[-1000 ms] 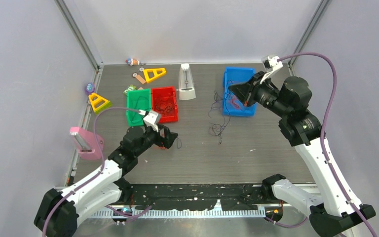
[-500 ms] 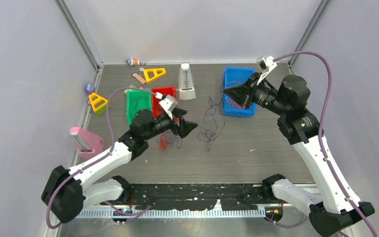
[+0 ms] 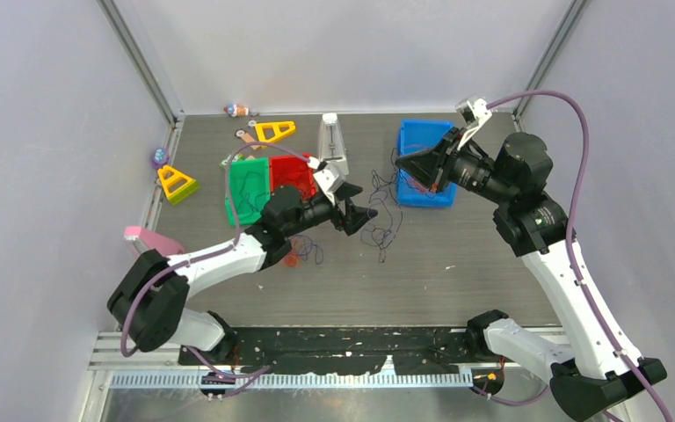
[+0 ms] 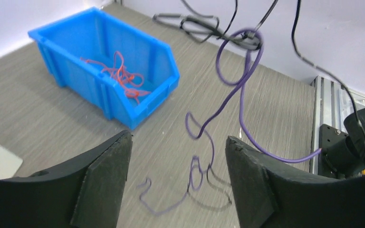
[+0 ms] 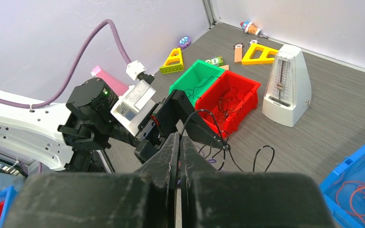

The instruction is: Untangle the cables

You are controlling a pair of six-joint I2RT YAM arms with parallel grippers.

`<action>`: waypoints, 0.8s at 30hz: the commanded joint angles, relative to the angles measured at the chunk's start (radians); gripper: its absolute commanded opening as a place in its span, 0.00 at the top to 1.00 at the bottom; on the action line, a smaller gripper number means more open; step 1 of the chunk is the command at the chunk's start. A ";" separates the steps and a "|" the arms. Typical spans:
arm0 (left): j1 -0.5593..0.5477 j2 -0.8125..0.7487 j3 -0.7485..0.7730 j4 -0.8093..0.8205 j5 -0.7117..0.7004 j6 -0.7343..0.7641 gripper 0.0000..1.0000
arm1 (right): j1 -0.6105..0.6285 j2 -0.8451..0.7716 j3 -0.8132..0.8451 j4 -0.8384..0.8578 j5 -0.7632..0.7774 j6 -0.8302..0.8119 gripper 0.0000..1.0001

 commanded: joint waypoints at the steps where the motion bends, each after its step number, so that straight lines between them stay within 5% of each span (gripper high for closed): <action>1: -0.014 0.066 0.074 0.225 0.030 -0.004 0.34 | 0.004 0.000 0.032 0.069 -0.023 0.020 0.95; 4: -0.015 0.101 0.099 0.272 0.074 -0.039 0.57 | 0.004 -0.004 0.022 0.071 -0.010 0.020 0.94; 7: -0.014 0.074 0.063 0.284 0.057 -0.035 0.99 | 0.005 -0.030 0.005 0.049 0.101 0.006 0.95; 10: 0.005 -0.004 -0.021 0.249 -0.052 -0.016 1.00 | 0.004 -0.070 -0.027 0.004 0.282 -0.006 0.95; 16: 0.180 -0.209 -0.120 -0.118 -0.222 -0.092 1.00 | -0.002 -0.153 -0.078 -0.107 0.806 0.023 0.95; 20: 0.292 -0.360 -0.209 -0.281 -0.265 -0.117 1.00 | -0.008 -0.227 -0.118 -0.114 0.982 0.017 0.95; 24: 0.316 -0.472 -0.294 -0.406 -0.459 -0.140 1.00 | -0.009 -0.286 -0.145 -0.117 1.084 0.002 0.95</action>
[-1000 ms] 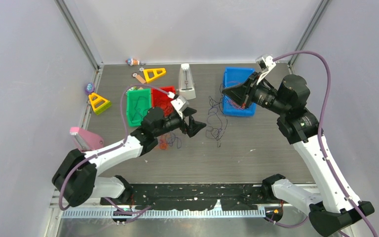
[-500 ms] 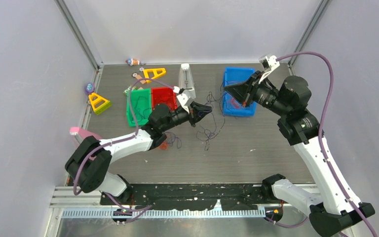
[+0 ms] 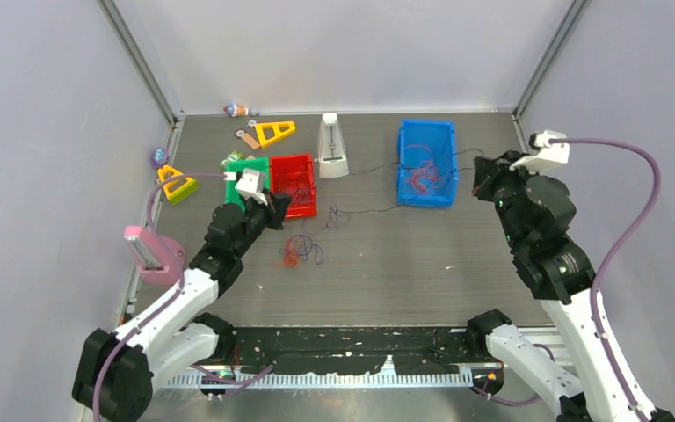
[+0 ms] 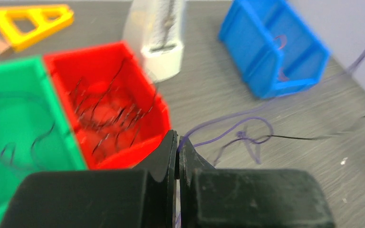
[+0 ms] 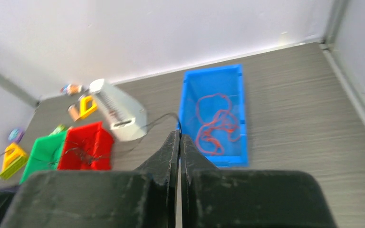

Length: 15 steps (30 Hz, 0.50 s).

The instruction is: Untangle the cables

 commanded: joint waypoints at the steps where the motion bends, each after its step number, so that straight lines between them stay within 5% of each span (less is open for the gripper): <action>1: 0.020 -0.106 -0.083 -0.193 -0.230 -0.039 1.00 | -0.008 -0.068 -0.016 0.014 0.242 -0.013 0.95; 7: 0.055 -0.271 -0.162 -0.302 -0.507 -0.096 1.00 | -0.007 -0.082 0.018 -0.030 0.397 -0.029 0.95; 15: 0.060 -0.469 -0.259 -0.334 -0.757 -0.174 1.00 | -0.008 -0.070 0.029 -0.059 0.317 -0.035 0.95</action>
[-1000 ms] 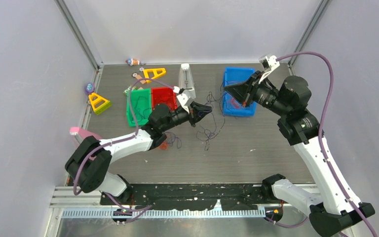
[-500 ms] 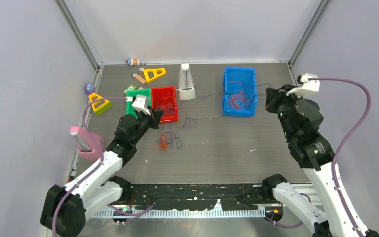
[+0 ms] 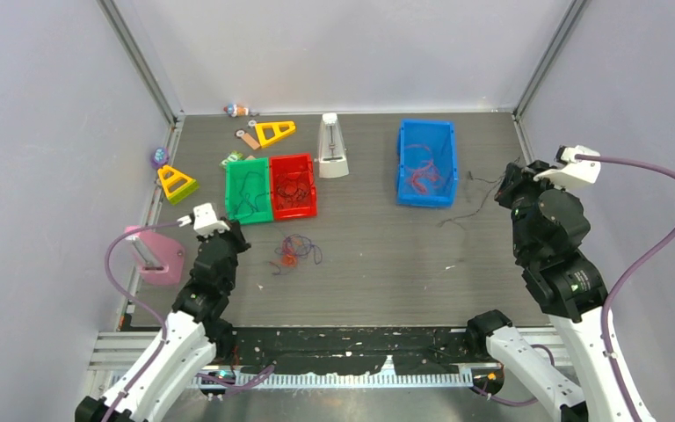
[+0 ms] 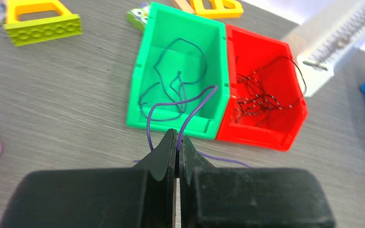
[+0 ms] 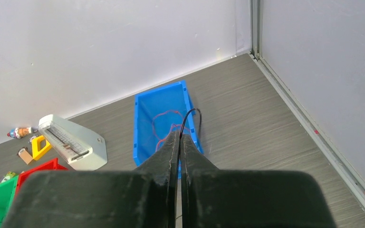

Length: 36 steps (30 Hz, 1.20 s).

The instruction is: Untangle the cables

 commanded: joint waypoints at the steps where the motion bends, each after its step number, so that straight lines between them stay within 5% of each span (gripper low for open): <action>1: 0.006 -0.065 -0.041 0.003 -0.159 -0.054 1.00 | -0.003 0.019 0.038 -0.015 0.004 -0.012 0.95; 6: 0.005 -0.097 -0.090 0.137 0.092 0.038 1.00 | -0.003 0.058 0.016 -0.017 -0.292 -0.033 0.95; 11: 0.005 -0.071 -0.068 0.085 0.156 0.045 1.00 | -0.003 0.146 0.048 0.045 -0.651 -0.036 0.95; 15: 0.005 -0.061 -0.069 0.071 0.197 0.043 1.00 | -0.002 0.223 0.127 0.121 -0.794 0.004 0.95; 22: 0.005 -0.075 -0.077 0.054 0.214 0.050 1.00 | 0.049 0.423 0.369 0.186 -0.926 0.061 0.95; 36: 0.005 -0.071 -0.085 0.075 0.226 0.061 1.00 | 0.219 0.924 1.033 0.156 -0.923 0.073 0.94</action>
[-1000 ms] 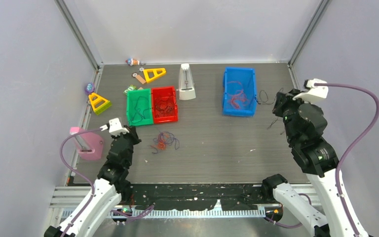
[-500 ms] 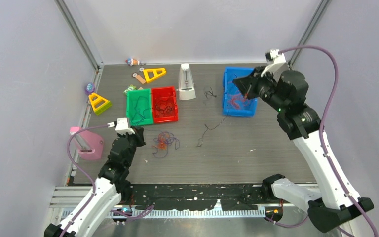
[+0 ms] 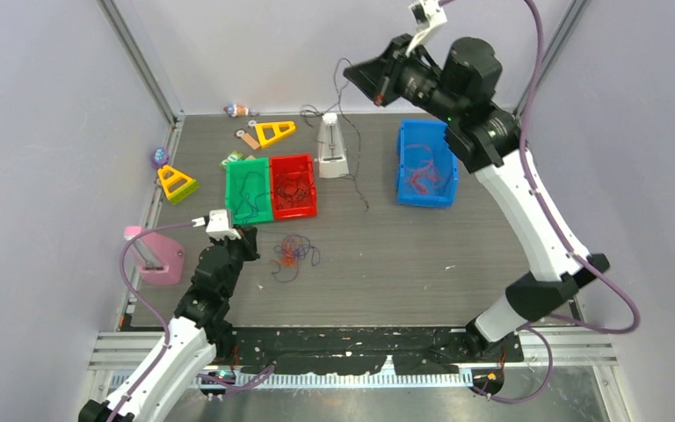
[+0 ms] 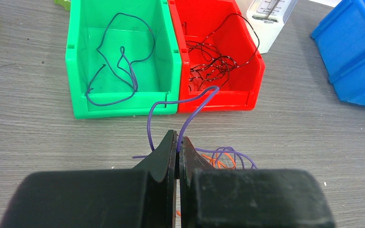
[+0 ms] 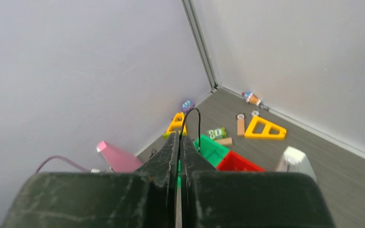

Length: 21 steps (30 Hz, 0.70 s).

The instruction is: Untangle the cables

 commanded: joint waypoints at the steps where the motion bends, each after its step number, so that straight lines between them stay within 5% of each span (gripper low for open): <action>1: 0.002 0.002 0.006 0.036 0.011 0.021 1.00 | 0.019 0.121 0.229 0.022 -0.013 0.027 0.95; 13: 0.002 0.015 0.008 0.043 0.015 0.025 1.00 | 0.022 0.399 0.445 0.311 -0.030 0.192 0.95; 21: 0.002 0.003 0.006 0.037 0.004 0.028 1.00 | 0.036 0.518 0.402 0.393 -0.023 0.224 0.95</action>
